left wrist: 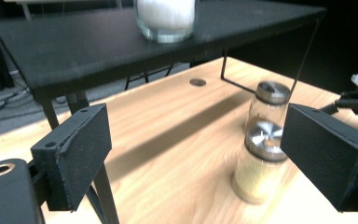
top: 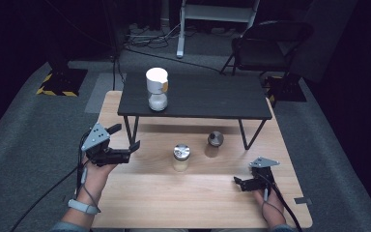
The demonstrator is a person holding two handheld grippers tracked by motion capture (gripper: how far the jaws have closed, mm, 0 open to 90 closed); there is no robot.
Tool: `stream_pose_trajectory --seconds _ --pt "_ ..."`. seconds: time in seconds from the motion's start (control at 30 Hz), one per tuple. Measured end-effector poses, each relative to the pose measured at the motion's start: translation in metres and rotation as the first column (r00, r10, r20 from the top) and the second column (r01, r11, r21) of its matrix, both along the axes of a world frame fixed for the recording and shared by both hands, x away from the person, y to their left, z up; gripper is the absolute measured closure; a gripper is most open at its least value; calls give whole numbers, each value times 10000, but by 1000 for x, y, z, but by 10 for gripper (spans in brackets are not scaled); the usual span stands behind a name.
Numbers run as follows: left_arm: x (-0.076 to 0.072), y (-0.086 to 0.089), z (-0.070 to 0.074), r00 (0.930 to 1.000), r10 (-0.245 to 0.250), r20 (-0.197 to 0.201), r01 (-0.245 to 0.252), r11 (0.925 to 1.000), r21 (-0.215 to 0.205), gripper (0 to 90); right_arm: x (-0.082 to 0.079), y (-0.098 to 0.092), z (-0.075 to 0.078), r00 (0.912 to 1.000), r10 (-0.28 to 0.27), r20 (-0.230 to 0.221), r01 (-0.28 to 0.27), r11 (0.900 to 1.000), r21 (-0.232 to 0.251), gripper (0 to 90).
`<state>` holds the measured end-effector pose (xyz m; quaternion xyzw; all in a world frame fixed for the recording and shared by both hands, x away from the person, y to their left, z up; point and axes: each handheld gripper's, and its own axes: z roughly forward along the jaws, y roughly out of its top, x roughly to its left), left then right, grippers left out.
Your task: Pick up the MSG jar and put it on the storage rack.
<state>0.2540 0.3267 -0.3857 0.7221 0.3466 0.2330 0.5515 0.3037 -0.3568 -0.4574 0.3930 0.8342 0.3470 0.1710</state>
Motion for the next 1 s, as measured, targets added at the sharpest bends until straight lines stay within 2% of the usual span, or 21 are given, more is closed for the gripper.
stream_pose_trajectory --seconds 0.07,0.3,0.43,0.57,0.63,0.7,0.73,0.9,1.0 --pt "1 4 -9 9994 -209 -266 207 9998 -69 86 0 0 0 10000 -1 -1 1 10000 2 1" --pt "-5 5 -37 9959 -31 -909 58 9996 292 86 0 0 0 10000 -1 -1 1 10000 2 1" --pt "-8 4 -55 9923 61 -1235 -19 9994 344 86 0 0 0 10000 -1 0 1 10000 1 1" --pt "-8 1 -66 9860 269 -1643 -157 9975 687 86 0 0 0 10000 -1 0 1 10000 2 1" --pt "-7 -1 -70 9823 468 -1816 -343 9969 713 87 0 0 0 10000 -1 0 1 10000 0 1" --pt "-3 -3 -73 9753 573 -2135 -408 9959 811 87 0 0 0 10000 -3 -1 3 10000 2 1" --pt "-1 -6 -71 9712 688 -2281 -450 9931 1081 87 0 0 0 10000 -1 -1 1 10000 1 1" --pt "4 -14 -77 9640 921 -2495 -579 9883 1410 86 0 0 0 10000 0 1 0 10000 1 1" --pt "8 -18 -81 9561 1041 -2739 -599 9845 1651 85 0 0 0 10000 -2 -2 2 10000 2 1"
